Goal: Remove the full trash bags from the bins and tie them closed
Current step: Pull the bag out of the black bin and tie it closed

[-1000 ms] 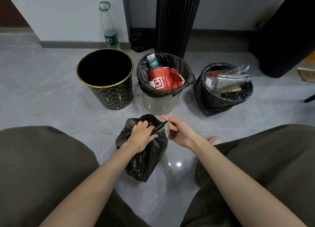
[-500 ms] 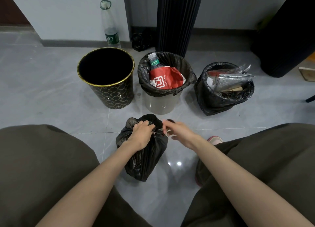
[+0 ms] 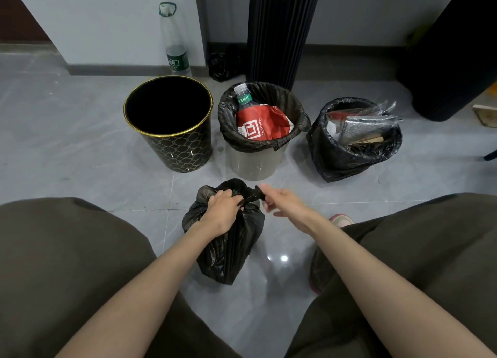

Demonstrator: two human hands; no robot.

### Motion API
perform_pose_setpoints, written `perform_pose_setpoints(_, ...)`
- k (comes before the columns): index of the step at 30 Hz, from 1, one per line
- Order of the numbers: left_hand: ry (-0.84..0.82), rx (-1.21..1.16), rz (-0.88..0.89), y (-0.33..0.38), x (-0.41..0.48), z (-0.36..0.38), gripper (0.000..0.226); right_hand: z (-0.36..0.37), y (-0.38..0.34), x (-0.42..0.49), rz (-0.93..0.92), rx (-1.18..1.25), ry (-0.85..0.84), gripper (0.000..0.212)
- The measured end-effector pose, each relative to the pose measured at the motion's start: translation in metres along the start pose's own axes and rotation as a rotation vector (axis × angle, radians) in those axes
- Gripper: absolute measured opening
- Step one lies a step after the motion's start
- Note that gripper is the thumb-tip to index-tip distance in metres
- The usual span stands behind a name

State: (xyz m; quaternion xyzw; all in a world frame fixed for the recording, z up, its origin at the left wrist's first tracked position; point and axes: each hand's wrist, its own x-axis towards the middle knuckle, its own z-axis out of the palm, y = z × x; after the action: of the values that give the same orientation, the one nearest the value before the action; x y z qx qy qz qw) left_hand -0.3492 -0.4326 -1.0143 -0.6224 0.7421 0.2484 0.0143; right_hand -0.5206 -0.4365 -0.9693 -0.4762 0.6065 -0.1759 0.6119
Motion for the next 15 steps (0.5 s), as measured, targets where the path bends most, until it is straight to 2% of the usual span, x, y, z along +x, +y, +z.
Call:
perform_pose_setpoints(2,-0.016,0.001,0.01,0.003,0.0,0.001,0.03,0.0,-0.005,0.004,-0.002,0.267,0.045,0.038)
perform_pose_setpoints(5,-0.039,0.009,0.038,0.006,-0.002,0.003,0.031,-0.002,-0.005,0.011,-0.004,0.534,0.04,0.027)
perform_pose_setpoints(9,-0.026,0.002,0.043,0.006,-0.004,0.003,0.032,0.006,0.003,0.013,0.057,0.805,0.009,0.031)
perform_pose_setpoints(12,-0.048,-0.043,0.033,0.006,-0.003,0.004,0.031,0.012,0.005,0.014,0.049,0.821,0.096,0.032)
perform_pose_setpoints(15,-0.043,-0.342,0.065,0.012,-0.003,0.004,0.025,0.016,0.003,0.014,0.026,0.695,0.152,0.034)
